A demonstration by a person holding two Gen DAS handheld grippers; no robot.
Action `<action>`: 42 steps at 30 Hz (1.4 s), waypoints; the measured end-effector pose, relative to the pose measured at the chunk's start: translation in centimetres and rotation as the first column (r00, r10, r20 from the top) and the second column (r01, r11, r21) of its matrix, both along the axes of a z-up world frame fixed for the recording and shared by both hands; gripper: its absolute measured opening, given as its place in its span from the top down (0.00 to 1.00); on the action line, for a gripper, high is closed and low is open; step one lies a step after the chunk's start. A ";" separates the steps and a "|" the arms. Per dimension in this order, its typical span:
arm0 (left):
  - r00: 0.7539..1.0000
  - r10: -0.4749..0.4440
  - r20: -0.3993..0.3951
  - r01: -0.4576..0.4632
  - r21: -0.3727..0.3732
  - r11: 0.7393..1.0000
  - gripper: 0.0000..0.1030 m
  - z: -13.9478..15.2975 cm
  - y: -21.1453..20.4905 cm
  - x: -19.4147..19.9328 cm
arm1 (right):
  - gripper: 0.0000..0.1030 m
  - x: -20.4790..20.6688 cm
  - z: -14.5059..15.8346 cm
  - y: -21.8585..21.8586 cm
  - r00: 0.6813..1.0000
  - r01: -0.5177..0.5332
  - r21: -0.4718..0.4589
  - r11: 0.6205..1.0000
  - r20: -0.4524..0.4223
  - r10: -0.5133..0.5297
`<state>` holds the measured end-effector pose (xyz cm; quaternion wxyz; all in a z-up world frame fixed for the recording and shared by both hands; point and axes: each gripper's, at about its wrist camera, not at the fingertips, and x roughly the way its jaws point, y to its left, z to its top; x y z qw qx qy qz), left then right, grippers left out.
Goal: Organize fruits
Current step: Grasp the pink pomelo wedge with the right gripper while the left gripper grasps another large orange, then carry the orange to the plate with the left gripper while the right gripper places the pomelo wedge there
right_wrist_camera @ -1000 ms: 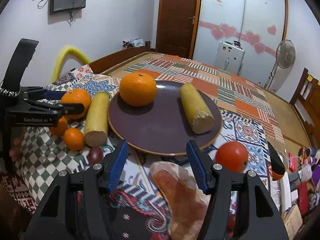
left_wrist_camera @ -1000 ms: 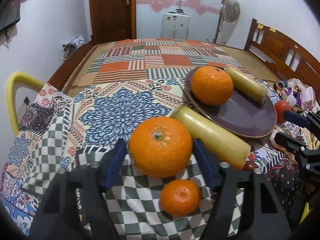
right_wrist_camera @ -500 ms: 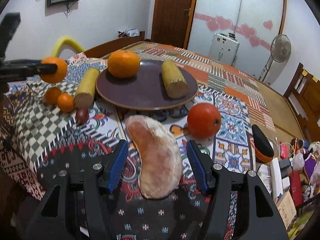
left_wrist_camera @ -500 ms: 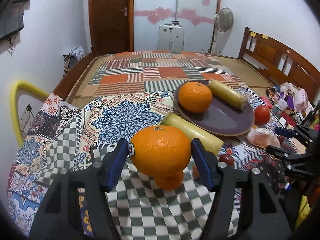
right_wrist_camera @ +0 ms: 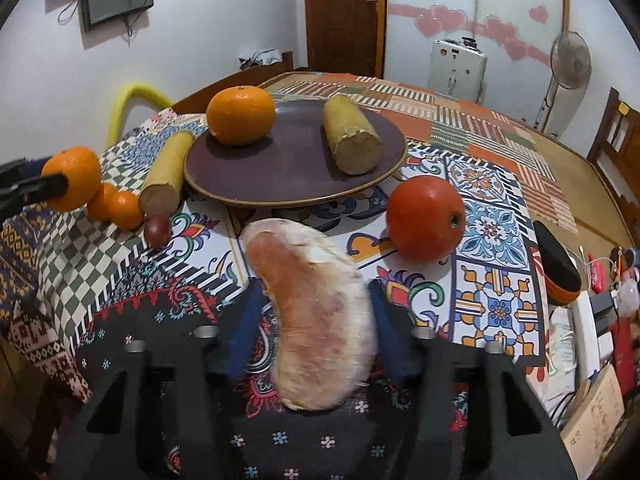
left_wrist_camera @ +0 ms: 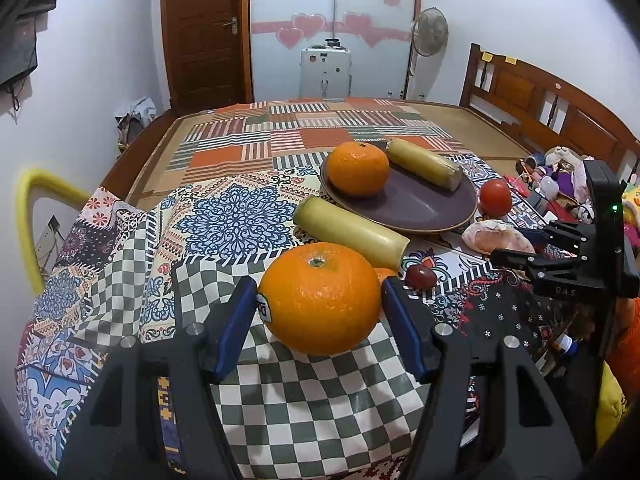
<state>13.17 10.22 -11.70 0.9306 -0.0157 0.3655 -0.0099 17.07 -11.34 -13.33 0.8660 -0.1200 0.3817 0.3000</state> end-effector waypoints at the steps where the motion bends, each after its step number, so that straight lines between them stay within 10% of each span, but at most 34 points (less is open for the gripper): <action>1: 1.000 0.002 0.001 -0.002 -0.002 1.000 0.38 0.0 0.1 0.0 | 0.59 0.0 0.0 0.0 1.000 -0.002 -0.003 1.000 0.005 0.002; 15: 0.999 0.034 0.007 -0.034 0.011 0.999 0.39 0.4 0.5 1.6 | 0.79 -0.7 1.7 -1.4 0.997 0.028 0.051 0.998 0.070 -0.032; 42: 0.994 -0.042 0.103 0.044 -0.015 0.999 0.39 4.3 -3.9 4.5 | 0.81 -0.5 7.3 -1.8 0.975 0.015 0.134 0.991 0.216 -0.044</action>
